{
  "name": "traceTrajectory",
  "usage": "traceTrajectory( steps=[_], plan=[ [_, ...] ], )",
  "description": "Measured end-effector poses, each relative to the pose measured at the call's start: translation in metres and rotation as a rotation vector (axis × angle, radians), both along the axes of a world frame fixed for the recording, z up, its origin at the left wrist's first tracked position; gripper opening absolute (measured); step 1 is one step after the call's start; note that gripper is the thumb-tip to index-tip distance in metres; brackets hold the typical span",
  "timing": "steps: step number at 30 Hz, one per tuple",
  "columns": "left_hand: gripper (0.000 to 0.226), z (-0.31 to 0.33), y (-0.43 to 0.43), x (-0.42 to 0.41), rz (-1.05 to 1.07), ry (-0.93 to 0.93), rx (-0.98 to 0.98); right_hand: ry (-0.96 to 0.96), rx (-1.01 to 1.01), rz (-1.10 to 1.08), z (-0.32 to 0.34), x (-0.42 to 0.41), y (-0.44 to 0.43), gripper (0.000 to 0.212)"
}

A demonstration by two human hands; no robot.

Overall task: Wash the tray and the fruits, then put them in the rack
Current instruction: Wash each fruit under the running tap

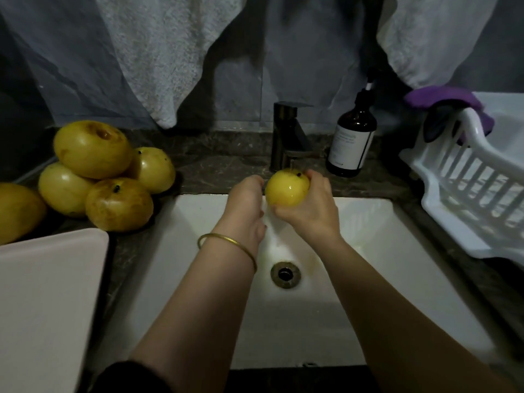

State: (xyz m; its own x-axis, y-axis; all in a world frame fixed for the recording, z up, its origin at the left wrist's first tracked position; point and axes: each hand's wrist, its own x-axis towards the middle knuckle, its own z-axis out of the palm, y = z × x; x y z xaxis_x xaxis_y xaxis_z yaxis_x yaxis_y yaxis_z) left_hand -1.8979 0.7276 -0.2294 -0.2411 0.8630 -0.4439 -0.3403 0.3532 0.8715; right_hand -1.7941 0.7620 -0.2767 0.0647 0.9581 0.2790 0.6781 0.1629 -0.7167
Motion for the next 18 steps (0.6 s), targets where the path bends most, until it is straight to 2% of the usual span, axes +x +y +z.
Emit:
traceTrajectory(
  steps=[4,8,11,13,16,18],
  plan=[
    [0.024,-0.017,0.011,0.021,-0.066,-0.159,-0.036,-0.044,-0.027,-0.006,0.002,0.001,0.001,0.099],
    [0.061,-0.033,0.026,0.019,-0.1,-0.332,-0.05,-0.052,-0.048,0.027,0.001,0.001,0.003,0.094],
    [0.062,-0.031,0.025,0.016,-0.109,-0.403,-0.039,-0.083,-0.045,0.068,-0.001,0.0,0.005,0.089],
    [0.051,-0.033,0.024,0.013,-0.055,-0.434,-0.05,0.109,-0.122,0.131,-0.001,0.001,0.006,0.078],
    [0.045,-0.035,0.025,0.012,-0.033,-0.409,-0.021,0.629,-0.282,0.145,0.003,0.002,0.006,0.044],
    [0.043,-0.034,0.023,0.017,-0.061,-0.41,-0.01,0.648,-0.292,0.114,0.003,0.0,0.007,0.041]
  ],
)
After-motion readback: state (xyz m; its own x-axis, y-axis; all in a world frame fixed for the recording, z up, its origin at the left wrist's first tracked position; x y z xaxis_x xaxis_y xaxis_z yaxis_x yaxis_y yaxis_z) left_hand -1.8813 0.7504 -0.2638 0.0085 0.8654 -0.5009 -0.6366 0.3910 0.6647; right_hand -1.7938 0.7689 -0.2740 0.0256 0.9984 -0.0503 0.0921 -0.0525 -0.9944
